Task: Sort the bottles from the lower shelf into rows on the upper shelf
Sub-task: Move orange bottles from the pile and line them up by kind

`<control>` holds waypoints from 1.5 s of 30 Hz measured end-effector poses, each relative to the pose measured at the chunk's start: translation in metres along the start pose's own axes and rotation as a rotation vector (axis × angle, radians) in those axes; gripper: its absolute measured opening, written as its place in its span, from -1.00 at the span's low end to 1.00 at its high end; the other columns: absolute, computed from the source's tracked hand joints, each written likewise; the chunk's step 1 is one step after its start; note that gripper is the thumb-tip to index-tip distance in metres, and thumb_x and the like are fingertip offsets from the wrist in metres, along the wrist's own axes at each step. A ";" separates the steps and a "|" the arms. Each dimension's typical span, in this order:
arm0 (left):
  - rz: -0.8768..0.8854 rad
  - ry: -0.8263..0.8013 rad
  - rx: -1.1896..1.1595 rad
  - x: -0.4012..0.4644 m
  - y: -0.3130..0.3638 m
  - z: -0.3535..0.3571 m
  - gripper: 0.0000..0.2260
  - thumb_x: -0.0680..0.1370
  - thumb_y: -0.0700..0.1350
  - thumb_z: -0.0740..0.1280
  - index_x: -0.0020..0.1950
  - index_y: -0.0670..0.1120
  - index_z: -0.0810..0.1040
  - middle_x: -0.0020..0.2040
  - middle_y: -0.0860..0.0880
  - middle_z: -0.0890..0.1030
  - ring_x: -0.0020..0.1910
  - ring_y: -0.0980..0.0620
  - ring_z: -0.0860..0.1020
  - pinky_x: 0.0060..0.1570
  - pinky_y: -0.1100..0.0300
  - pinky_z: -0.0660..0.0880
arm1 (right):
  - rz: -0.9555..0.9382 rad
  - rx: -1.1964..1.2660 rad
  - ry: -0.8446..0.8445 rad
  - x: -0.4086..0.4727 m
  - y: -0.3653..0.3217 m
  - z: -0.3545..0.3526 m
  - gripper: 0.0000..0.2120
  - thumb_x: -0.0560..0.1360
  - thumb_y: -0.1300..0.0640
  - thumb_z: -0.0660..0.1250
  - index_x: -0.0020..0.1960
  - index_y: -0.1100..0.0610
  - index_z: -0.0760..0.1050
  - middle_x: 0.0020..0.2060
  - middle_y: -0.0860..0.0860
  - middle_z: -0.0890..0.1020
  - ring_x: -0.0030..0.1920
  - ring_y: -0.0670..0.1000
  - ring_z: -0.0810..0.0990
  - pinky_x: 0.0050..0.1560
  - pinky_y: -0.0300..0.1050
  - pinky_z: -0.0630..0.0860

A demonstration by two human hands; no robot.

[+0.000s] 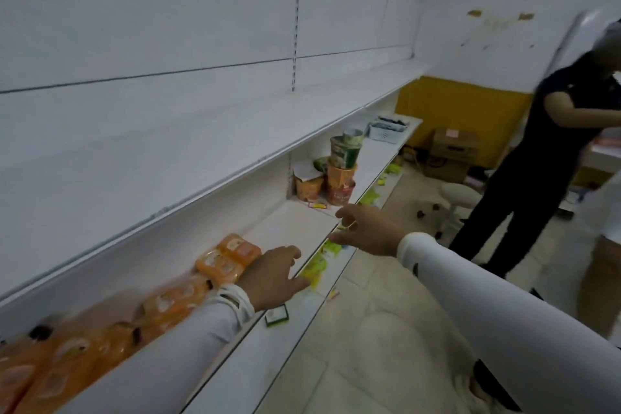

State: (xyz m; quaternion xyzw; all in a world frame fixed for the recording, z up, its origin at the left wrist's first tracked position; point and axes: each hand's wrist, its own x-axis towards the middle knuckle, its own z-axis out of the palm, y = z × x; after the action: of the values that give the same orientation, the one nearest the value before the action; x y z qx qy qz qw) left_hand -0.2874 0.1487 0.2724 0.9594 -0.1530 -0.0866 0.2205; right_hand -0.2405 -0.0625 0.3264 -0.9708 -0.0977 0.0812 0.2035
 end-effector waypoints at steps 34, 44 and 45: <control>-1.090 0.394 -0.263 0.094 -0.097 0.141 -0.52 0.55 0.12 0.32 0.42 -0.03 0.38 0.24 0.05 0.54 0.19 0.13 0.51 0.17 0.35 0.37 | -0.706 -0.052 -0.785 0.335 0.044 0.181 -0.55 0.51 -0.13 0.38 0.30 0.06 0.43 0.06 -0.08 0.50 0.04 -0.01 0.55 0.10 -0.20 0.43; -1.066 0.409 -0.202 0.070 -0.185 0.175 -0.51 0.57 0.11 0.30 0.44 -0.06 0.37 0.35 -0.01 0.51 0.30 0.01 0.50 0.30 0.17 0.40 | -0.602 -0.042 -0.704 0.358 0.040 0.246 -0.59 0.55 -0.10 0.34 0.32 0.03 0.41 0.09 -0.08 0.53 0.08 -0.04 0.53 0.16 -0.18 0.45; -1.077 0.413 -0.192 0.068 -0.194 0.177 -0.51 0.56 0.11 0.30 0.44 -0.05 0.38 0.36 -0.01 0.50 0.31 0.00 0.49 0.30 0.15 0.41 | -0.578 -0.032 -0.690 0.363 0.041 0.251 -0.59 0.54 -0.10 0.35 0.32 0.02 0.41 0.07 -0.10 0.53 0.06 -0.05 0.53 0.13 -0.20 0.43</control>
State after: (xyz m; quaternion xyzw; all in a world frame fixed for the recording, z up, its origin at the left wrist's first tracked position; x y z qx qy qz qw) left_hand -0.2151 0.2219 0.0210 0.8748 0.4108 -0.0113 0.2565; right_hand 0.0683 0.0762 0.0400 -0.8227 -0.4283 0.3385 0.1585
